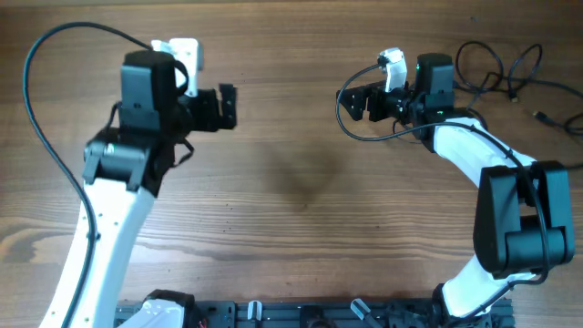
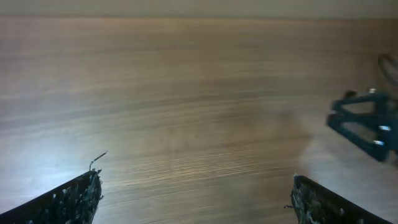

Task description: Untangle cables

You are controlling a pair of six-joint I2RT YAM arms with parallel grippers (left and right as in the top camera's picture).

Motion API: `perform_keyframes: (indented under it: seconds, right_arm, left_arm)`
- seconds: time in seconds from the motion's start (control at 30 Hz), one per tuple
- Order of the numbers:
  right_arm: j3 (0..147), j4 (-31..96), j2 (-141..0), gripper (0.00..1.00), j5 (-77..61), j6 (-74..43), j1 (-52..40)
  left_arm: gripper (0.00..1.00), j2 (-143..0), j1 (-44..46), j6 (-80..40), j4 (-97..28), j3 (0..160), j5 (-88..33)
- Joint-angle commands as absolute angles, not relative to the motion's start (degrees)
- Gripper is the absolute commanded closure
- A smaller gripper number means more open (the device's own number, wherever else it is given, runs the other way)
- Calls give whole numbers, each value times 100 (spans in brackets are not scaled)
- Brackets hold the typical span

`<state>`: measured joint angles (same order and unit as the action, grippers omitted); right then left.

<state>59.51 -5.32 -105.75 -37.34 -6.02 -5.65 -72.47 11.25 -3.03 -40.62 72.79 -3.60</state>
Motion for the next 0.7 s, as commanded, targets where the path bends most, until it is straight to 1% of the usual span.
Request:
perform_keyframes:
  seconds: [0.0, 0.17, 0.23, 0.27, 0.33, 0.43, 0.47, 0.5, 0.57, 0.67]
  right_arm:
    - [5988, -550, -10663, 0, -3793, -639, -578]
    - [5988, -548, -10663, 0, -3793, -642, -578]
    - [5988, -550, -10663, 0, -3793, -639, -578]
    - [5988, -548, -10663, 0, -3793, -642, -578]
    - [5988, -548, -10663, 0, -3793, -639, -578]
    - [5988, -550, -10663, 0, -3793, -642, -578]
    - [5988, -550, -10663, 0, -3793, -639, -578]
    - [5988, -550, -10663, 0, -3793, -639, -578]
    - [5988, -550, -10663, 0, -3793, -642, -578]
    - [5988, -550, -10663, 0, -3793, -642, -578]
  left_arm:
    - [0, -6877, 1420, -191, -4106, 7275, -405]
    - [0, -6580, 1424, -189, -4305, 7262, -403]
    - [0, -6377, 1424, -189, -4023, 6982, -405]
    - [0, -6195, 1424, -189, -3614, 6661, -405]
    - [0, -5677, 1424, -189, -2421, 5734, -464]
    - [0, -4958, 1273, -189, -410, 4425, -978]
    - [0, -4657, 1135, -189, 484, 3868, -1149]
    - [0, -4466, 1048, -189, 967, 3544, -1229]
    - [0, -4097, 917, -187, 1621, 3002, -1262]
    - [0, -3548, 777, -167, 1850, 2495, -1262]
